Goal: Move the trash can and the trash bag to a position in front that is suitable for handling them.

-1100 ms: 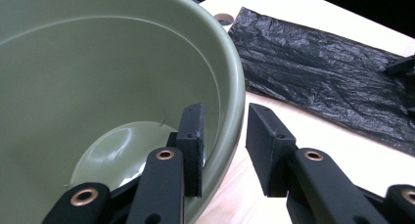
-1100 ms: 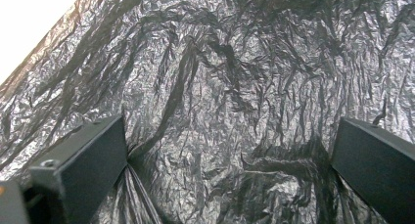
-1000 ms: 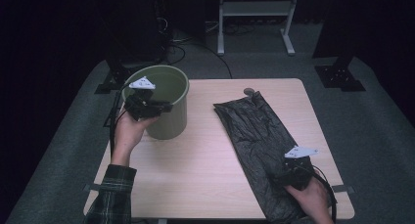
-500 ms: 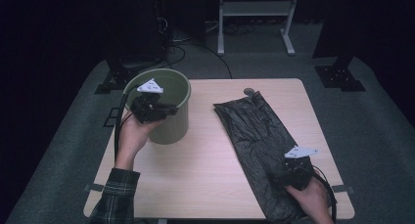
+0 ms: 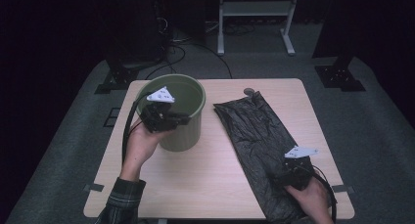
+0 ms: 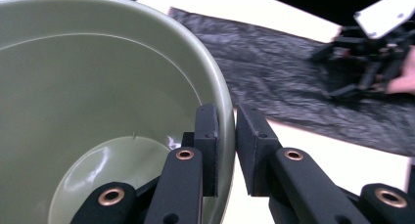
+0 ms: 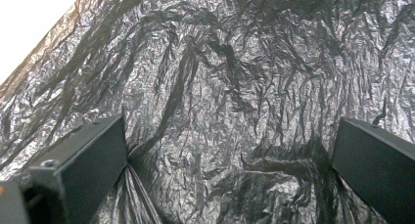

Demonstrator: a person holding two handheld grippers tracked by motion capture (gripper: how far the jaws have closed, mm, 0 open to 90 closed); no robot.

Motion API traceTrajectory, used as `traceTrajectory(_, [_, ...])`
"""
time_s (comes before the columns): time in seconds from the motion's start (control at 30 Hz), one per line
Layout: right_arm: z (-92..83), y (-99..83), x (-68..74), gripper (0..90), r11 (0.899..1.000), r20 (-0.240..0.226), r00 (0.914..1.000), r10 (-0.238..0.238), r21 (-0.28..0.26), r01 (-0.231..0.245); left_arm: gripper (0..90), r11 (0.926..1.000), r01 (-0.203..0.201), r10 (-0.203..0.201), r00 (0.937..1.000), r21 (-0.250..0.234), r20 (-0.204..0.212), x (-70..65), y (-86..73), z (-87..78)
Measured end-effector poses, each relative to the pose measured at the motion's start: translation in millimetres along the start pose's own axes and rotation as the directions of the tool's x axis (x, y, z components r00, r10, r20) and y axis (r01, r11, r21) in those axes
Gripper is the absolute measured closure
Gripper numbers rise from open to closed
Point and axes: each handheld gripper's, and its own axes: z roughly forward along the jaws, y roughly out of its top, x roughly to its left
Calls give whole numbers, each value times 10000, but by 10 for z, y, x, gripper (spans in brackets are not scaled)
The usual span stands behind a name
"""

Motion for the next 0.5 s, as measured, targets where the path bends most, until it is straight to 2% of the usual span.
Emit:
traceTrajectory(0.03, [0,0,1,0,10000,3,10000,11,-3,-11,789,9999,-148,148,9997,-11,212,-90,15,26])
traceTrajectory(0.1, [0,0,1,0,10000,3,10000,10,-4,-10,789,9995,-324,324,9987,12,400,-170,33,52])
traceTrajectory(0.2, [0,0,1,0,10000,1,10000,11,-6,-11,788,9989,-448,459,9962,-156,739,-238,62,74])
traceTrajectory(0.33, [-1,0,1,0,10000,0,10000,11,2,-11,743,9985,-456,477,9963,-301,714,-247,110,60])
traceTrajectory(0.5, [0,0,1,0,10000,0,10000,8,0,-8,701,9987,-348,370,9976,-385,585,-176,167,-19])
